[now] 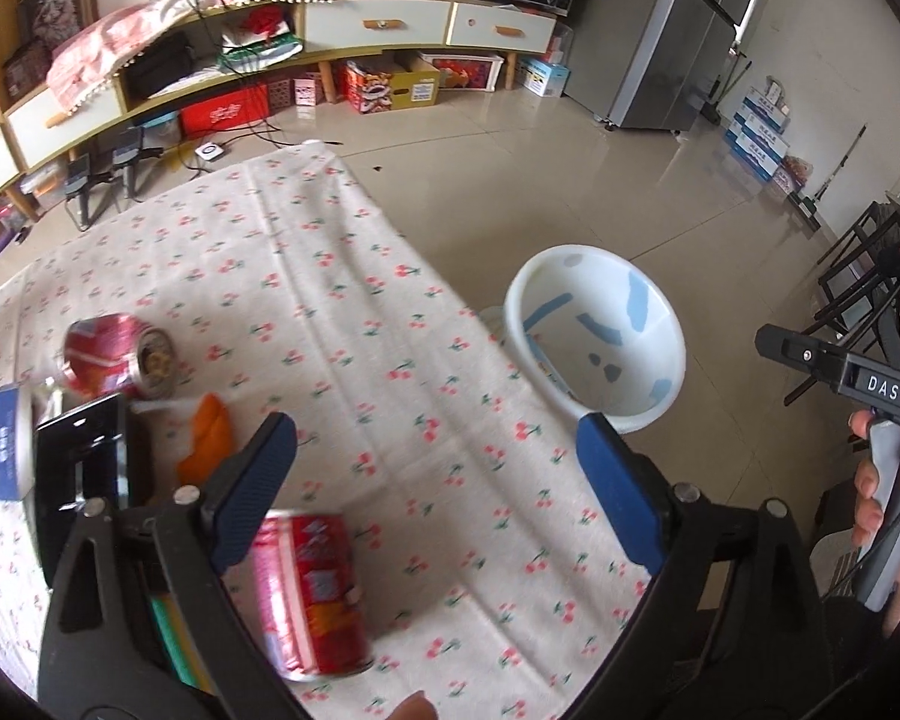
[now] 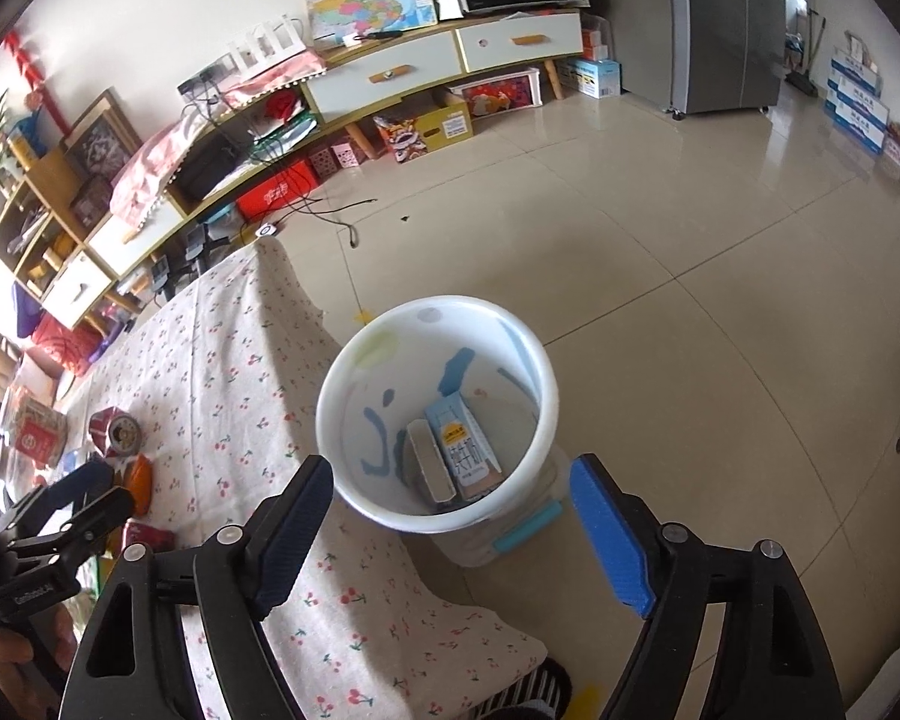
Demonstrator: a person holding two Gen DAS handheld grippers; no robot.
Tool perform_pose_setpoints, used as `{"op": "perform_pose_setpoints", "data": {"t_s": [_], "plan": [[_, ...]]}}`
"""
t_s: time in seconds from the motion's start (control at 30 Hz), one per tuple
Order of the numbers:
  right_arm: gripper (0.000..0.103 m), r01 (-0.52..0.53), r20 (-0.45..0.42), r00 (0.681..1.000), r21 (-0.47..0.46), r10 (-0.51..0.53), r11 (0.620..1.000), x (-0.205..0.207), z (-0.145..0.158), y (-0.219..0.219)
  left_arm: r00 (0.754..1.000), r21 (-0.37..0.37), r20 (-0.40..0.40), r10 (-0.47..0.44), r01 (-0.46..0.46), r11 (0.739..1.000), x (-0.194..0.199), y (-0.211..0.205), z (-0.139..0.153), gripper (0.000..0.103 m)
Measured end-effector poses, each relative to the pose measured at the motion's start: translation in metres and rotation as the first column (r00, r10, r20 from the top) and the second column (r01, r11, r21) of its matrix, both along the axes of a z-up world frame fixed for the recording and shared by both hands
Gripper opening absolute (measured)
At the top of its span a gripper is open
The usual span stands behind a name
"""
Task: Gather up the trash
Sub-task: 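Move both open tools from the bin back over the table, then grasp the black plastic tray with the left tool while the right tool grasps the red can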
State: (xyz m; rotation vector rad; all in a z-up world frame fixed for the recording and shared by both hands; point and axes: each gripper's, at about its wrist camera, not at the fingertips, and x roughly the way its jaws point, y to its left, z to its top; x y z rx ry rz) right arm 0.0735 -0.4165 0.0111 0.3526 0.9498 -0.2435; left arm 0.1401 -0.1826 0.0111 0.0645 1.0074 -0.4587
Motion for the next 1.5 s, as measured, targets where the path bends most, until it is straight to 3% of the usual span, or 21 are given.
{"op": "perform_pose_setpoints", "data": {"t_s": [0.6,0.83,1.2,1.4,1.5], "plan": [[0.084,-0.241,-0.049,0.97,-0.081,0.238,0.967,0.028,-0.001,0.118,0.984,0.036,-0.02,0.174,-0.174,0.984,-0.025,0.138,-0.008,0.095],[0.084,-0.325,-0.097,0.944,-0.097,0.316,0.941,0.039,-0.015,0.162,0.954,-0.007,-0.103,0.282,-0.284,0.959,-0.019,0.192,-0.03,0.095],[0.084,-0.415,-0.176,0.901,-0.077,0.397,0.907,0.056,-0.041,0.214,0.926,-0.029,-0.181,0.331,-0.341,0.939,0.005,0.209,-0.061,0.094],[0.084,-0.451,-0.193,0.881,-0.07,0.432,0.89,0.058,-0.048,0.234,0.918,-0.006,-0.21,0.336,-0.345,0.939,0.012,0.207,-0.076,0.08],[0.085,-0.458,-0.2,0.877,-0.069,0.438,0.886,0.06,-0.05,0.241,0.913,-0.006,-0.239,0.33,-0.341,0.94,0.014,0.207,-0.083,0.062]]}}
